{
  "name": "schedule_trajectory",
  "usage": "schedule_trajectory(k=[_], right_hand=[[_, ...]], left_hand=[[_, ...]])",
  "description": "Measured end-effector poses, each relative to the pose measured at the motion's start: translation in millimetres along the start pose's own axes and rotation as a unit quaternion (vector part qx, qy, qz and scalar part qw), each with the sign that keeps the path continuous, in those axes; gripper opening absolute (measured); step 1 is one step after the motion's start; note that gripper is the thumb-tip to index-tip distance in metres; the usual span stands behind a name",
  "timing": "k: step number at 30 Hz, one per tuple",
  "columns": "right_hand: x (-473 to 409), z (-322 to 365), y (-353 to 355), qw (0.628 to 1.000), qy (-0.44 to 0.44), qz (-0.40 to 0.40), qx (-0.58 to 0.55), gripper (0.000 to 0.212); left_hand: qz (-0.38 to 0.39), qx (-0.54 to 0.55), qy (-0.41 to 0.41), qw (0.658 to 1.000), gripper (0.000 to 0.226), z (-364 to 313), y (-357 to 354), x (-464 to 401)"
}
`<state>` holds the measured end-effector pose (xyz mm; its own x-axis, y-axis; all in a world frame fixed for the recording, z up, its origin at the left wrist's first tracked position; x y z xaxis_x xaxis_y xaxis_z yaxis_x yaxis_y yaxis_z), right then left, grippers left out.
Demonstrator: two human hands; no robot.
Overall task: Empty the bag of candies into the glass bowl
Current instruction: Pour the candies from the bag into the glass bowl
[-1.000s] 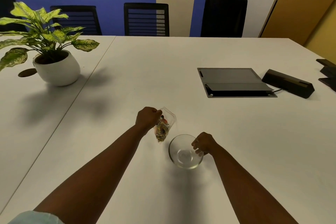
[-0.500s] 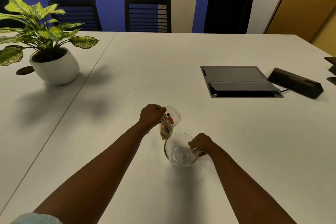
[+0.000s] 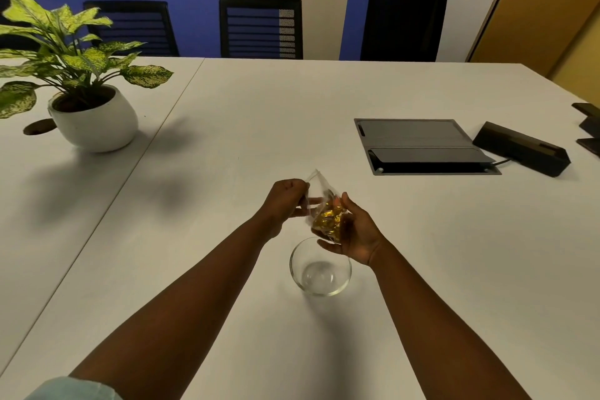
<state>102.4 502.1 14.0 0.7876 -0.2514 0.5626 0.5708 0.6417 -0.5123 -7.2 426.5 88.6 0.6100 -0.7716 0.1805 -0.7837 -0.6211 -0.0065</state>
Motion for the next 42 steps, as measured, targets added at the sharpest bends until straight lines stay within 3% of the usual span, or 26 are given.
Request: schedule_trajectory(k=[3, 6, 10, 13, 24, 32, 36, 42], right_hand=[[2.0, 7.1, 18.1, 0.995, 0.028, -0.085, 0.046, 0.028], [5.8, 11.5, 36.0, 0.978, 0.055, -0.148, 0.138, 0.021], [13.3, 11.1, 41.5, 0.953, 0.07, -0.173, 0.241, 0.028], [15.7, 11.5, 40.2, 0.922, 0.069, -0.186, 0.333, 0.03], [17.5, 19.4, 16.8, 0.8, 0.033, -0.144, 0.581, 0.058], [21.8, 22.2, -1.4, 0.76, 0.013, -0.117, 0.639, 0.037], [26.6, 25.5, -9.6, 0.747, 0.018, -0.105, 0.657, 0.037], [34.6, 44.0, -25.7, 0.694, 0.064, -0.118, 0.707, 0.029]], left_hand=[[-0.007, -0.028, 0.015, 0.999, 0.031, 14.2, 5.8, 4.5], [0.018, -0.035, 0.03, 0.999, 0.027, 28.9, 5.7, 13.1], [0.09, -0.076, 0.093, 0.989, 0.041, 46.1, -6.8, 23.9], [0.096, -0.144, 0.151, 0.973, 0.047, 60.1, -9.3, 29.3], [0.126, -0.202, 0.227, 0.945, 0.034, 74.7, -7.6, 40.4], [0.113, -0.227, 0.225, 0.941, 0.034, 65.9, 4.5, 38.5], [0.082, -0.245, 0.18, 0.949, 0.035, 60.7, 7.5, 31.3], [0.056, -0.266, 0.109, 0.956, 0.038, 49.8, 7.3, 26.7]])
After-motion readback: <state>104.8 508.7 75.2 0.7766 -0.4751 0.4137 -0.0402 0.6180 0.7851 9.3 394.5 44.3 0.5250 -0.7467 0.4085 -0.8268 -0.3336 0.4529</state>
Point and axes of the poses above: each hand's wrist, its own x-axis away from the middle knuckle, its own y-axis out of the back of the hand, z = x × y, the point moved 7 cm from there along -x, towards the middle knuckle, and after that the axes turned 3 degrees about -y, right-handed, at the moved point
